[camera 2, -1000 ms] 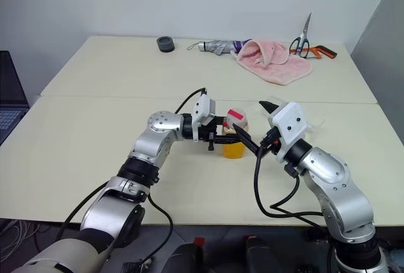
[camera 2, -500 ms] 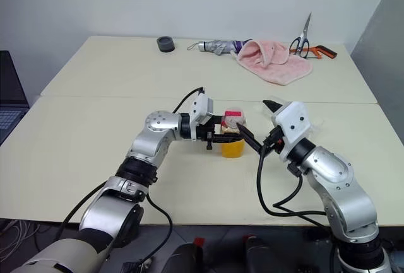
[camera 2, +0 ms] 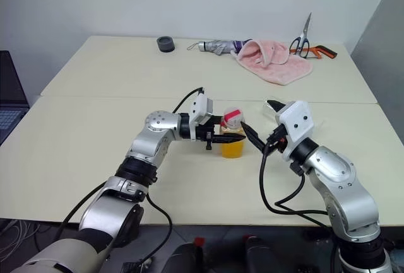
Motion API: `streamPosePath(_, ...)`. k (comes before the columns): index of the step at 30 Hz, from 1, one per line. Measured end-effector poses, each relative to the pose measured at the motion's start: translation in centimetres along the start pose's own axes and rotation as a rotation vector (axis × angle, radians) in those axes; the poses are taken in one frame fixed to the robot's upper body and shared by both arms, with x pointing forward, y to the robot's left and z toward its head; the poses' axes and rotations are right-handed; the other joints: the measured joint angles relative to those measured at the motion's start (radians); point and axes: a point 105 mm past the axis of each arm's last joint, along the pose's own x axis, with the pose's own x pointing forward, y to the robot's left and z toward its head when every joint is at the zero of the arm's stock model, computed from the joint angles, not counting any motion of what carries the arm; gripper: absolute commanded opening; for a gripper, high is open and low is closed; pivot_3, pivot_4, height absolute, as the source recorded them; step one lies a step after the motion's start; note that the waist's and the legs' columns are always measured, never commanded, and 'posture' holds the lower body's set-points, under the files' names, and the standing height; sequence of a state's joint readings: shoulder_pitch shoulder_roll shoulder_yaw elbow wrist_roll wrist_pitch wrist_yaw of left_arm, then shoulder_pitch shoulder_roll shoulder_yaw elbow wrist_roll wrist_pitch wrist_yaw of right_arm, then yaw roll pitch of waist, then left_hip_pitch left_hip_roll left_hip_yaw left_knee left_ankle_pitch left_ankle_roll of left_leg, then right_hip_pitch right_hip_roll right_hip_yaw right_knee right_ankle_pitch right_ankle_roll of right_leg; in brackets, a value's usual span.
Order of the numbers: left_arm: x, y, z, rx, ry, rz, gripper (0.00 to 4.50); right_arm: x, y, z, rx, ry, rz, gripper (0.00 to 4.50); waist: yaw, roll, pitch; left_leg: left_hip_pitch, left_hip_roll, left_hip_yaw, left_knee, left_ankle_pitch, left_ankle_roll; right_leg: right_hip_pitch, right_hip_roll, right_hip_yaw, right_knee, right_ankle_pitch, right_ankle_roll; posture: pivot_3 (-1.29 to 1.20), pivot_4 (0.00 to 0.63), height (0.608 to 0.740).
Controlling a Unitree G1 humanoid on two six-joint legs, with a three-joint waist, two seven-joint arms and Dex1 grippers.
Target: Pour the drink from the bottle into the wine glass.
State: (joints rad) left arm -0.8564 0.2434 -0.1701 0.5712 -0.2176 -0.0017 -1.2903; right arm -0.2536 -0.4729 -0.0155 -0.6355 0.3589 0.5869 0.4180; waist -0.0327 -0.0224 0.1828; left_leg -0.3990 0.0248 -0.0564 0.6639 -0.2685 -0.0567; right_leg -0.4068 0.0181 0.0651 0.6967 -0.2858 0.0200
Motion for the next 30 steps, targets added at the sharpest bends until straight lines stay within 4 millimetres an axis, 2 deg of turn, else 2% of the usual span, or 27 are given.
streamPosePath(23, 0.1, -0.1, 0.0, -0.001, -0.003, -0.007, 1.78, -0.2, 0.7, 0.2, 0.026, -0.003, 0.045, 4.50, 0.000, 0.000, 0.000, 0.000, 0.000, 0.000, 0.000, 0.000, 0.000, 0.000, 0.000, 0.000, 0.000, 0.000, 0.000, 0.00, 0.150, 0.740)
streamPosePath(30, 0.1, 0.0, -0.1, -0.005, -0.002, -0.005, 1.78, -1.3, 0.8, -0.4, 0.041, 0.051, 0.100, 4.50, 0.000, 0.000, 0.000, 0.000, 0.000, 0.000, 0.000, 0.000, 0.000, 0.000, 0.000, 0.000, 0.000, 0.000, 0.000, 0.00, 0.150, 0.740)
